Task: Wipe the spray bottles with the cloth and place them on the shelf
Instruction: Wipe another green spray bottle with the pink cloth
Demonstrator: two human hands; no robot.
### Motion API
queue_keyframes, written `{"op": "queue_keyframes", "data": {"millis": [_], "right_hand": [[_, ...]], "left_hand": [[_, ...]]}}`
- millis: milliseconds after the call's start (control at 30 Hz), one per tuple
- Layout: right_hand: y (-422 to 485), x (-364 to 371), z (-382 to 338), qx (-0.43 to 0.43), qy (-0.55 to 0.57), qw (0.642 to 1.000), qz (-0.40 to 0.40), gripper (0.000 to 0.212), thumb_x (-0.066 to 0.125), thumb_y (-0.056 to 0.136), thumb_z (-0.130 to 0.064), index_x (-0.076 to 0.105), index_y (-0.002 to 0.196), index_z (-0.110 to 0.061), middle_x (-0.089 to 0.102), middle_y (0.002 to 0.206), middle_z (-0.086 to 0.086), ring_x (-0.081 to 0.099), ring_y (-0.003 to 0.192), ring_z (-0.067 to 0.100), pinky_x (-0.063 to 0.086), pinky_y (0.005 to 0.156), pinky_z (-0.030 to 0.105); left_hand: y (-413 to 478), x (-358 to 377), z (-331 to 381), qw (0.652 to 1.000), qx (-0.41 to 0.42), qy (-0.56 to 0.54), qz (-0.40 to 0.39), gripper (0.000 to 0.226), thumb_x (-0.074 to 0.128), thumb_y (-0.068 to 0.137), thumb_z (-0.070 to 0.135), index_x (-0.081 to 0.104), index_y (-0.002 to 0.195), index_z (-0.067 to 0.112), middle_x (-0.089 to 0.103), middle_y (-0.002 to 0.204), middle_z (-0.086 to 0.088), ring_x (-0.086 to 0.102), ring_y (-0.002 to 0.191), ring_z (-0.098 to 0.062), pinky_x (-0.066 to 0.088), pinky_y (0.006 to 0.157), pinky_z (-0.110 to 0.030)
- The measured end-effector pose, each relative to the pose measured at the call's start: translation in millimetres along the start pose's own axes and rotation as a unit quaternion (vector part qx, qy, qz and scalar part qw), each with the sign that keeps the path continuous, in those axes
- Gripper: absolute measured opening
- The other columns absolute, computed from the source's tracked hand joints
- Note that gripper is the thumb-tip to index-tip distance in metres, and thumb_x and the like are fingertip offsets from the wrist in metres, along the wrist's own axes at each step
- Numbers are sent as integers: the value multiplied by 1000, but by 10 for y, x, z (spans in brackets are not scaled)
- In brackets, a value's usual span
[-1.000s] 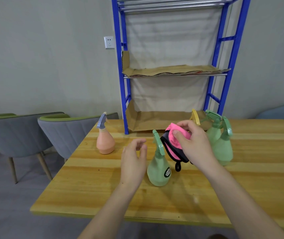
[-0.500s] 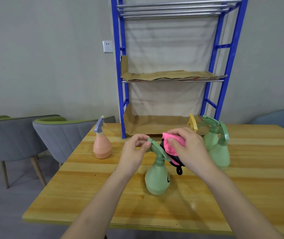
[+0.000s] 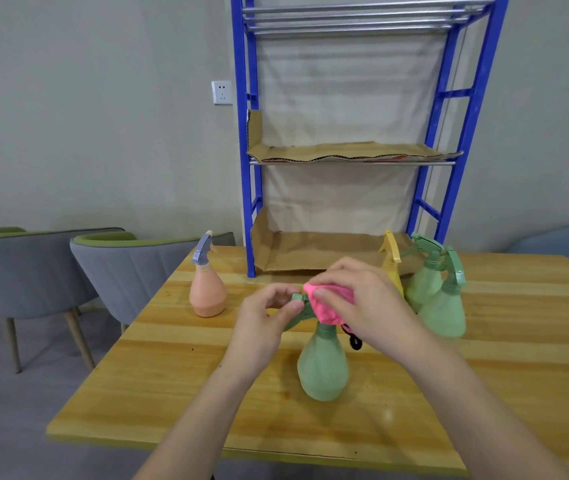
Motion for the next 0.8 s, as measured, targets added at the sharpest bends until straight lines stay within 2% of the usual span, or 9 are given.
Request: {"op": "queue_keyframes", "data": {"millis": [133,333,467,633,733,800], "right_hand": [[-83,78,137,6,21,1000,-3,24,65,98,-44,81,110,-32,62,101,-17,64,98,8,56,84,43],[-191,88,205,9,13,1000,-5,26,60,99,-48,79,111,-35,61,103,-20,63,100,7,56,82,42],[-255,66,260,26,10,1000,7,22,64,99,-44,79,110,-34,60,102,-20,62,100,7,57,82,42],[-157,129,26,5,-20,1000,22,27,59,98,-51,80,106,-35,58,99,-19,58,96,4,56,79,40],[-136,184,-14,-3,-3,1000,23,27,59,98,-53,79,106,-37,58,99,-18,59,96,5,55,78,42],[-181,152,83,6,17,999,26,29,59,98,-54,79,108,-36,59,99,-17,61,96,7,56,77,44]], "left_hand": [[-56,9,47,1000,0,-9,-1,10,74,95,11,76,101,19,78,95,5,67,91,-3,44,76,-7],[-130,-53,36,997,-38,-64,28,13,74,95,16,76,108,18,80,97,2,72,93,-4,51,77,-9],[-151,-29,39,998,-27,-48,42,10,70,99,16,78,103,20,79,97,8,69,93,-2,52,79,-13],[-179,11,67,998,-14,-36,53,12,68,100,12,77,102,19,78,93,8,67,88,-1,51,76,-13],[-180,2,71,999,4,-2,47,12,67,101,18,76,103,24,77,93,12,67,91,-3,50,78,-13],[-161,1,55,999,10,30,42,11,66,102,22,75,103,29,76,93,13,67,94,-4,51,81,-19]]}}
Point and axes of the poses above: each hand's wrist, its own y-axis towards the middle knuckle, its own x-axis out of the palm, z = x × y, the point moved 4 cm from there along y, towards the middle knuckle
